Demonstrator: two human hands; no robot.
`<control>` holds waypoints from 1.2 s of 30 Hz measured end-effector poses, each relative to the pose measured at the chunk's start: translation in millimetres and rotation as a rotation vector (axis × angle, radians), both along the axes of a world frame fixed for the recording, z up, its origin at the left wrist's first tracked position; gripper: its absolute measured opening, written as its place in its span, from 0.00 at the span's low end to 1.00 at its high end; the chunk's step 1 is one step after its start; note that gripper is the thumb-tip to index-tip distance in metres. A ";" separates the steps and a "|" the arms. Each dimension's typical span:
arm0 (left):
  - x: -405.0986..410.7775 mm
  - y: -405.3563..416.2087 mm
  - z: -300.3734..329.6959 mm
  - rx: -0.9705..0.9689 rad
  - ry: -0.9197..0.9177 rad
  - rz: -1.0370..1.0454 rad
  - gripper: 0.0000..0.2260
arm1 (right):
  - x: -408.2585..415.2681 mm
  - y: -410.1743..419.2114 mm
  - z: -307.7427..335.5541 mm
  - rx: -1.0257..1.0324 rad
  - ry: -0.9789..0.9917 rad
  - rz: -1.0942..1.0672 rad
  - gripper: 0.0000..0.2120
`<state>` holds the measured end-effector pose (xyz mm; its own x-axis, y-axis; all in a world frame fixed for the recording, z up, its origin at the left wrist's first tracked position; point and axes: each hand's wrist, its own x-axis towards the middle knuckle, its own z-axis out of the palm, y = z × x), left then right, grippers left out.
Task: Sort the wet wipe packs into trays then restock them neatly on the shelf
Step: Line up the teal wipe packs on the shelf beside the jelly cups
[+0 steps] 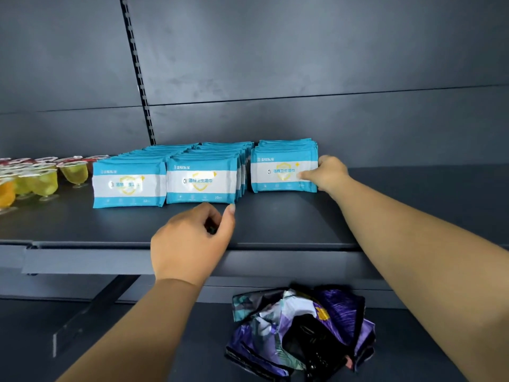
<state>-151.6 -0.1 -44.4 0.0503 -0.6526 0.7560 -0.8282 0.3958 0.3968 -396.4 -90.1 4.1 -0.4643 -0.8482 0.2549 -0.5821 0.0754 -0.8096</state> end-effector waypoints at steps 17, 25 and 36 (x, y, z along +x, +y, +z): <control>14.2 16.5 -5.6 -0.203 0.195 -0.398 0.15 | 80.9 193.0 -31.9 -0.327 0.662 -0.084 0.10; 59.3 113.3 -186.8 0.068 -0.001 -0.623 0.11 | 122.6 259.9 -190.5 -0.257 0.669 0.104 0.13; 92.5 291.5 -477.7 0.985 -0.071 -0.367 0.16 | 145.0 345.3 -487.1 0.544 0.259 0.245 0.10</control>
<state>-59.1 291.4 -522.1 -0.2987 -0.9464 -0.1227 -0.7564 0.1564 0.6351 -251.3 255.3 -482.9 -0.2220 -0.9612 -0.1637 -0.8058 0.2754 -0.5242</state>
